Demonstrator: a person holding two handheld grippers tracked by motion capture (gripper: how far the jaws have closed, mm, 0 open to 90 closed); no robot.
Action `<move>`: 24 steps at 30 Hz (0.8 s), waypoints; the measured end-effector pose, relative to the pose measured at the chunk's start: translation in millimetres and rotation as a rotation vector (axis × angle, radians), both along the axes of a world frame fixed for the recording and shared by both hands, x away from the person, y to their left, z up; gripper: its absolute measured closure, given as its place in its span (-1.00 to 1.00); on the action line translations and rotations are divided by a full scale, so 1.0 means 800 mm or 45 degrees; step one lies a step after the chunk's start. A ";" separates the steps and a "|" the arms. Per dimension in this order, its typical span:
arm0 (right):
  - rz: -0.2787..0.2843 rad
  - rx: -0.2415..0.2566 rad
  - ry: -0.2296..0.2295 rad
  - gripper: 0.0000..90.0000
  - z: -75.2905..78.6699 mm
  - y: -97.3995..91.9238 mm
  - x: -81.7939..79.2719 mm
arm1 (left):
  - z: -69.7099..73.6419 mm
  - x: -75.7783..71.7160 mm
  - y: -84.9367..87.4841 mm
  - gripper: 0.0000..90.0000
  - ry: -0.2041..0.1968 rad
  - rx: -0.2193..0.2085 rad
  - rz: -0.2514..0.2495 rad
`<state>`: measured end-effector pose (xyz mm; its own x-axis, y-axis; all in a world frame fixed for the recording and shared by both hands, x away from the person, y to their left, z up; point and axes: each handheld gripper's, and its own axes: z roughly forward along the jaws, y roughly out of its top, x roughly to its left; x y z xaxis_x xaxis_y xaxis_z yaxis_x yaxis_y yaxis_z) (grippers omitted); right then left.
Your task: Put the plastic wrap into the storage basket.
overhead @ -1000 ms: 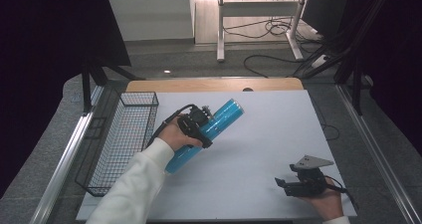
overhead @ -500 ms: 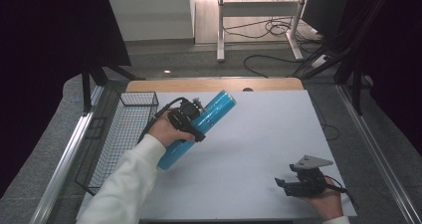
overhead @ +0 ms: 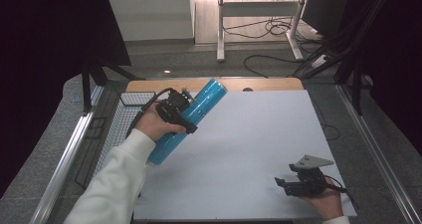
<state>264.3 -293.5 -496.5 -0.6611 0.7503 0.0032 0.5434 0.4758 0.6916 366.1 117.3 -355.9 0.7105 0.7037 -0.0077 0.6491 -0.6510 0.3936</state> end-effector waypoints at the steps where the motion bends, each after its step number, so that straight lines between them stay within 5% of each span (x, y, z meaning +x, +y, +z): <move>1: -0.001 0.001 -0.003 -0.41 0.000 0.000 0.000 | 0.005 0.000 0.005 -0.30 -0.006 0.005 0.010; 11: -0.009 0.005 -0.001 -0.42 0.000 0.000 0.001 | 0.027 -0.003 0.051 -0.29 -0.024 0.035 0.117; 24: -0.009 -0.002 0.004 -0.43 -0.001 0.001 0.002 | 0.018 -0.002 0.101 -0.29 -0.003 0.048 0.233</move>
<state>266.1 -292.7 -497.1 -0.6558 0.7549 0.0038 0.5486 0.4731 0.6893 364.4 198.2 -341.2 0.5703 0.8211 0.0226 0.7573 -0.5363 0.3727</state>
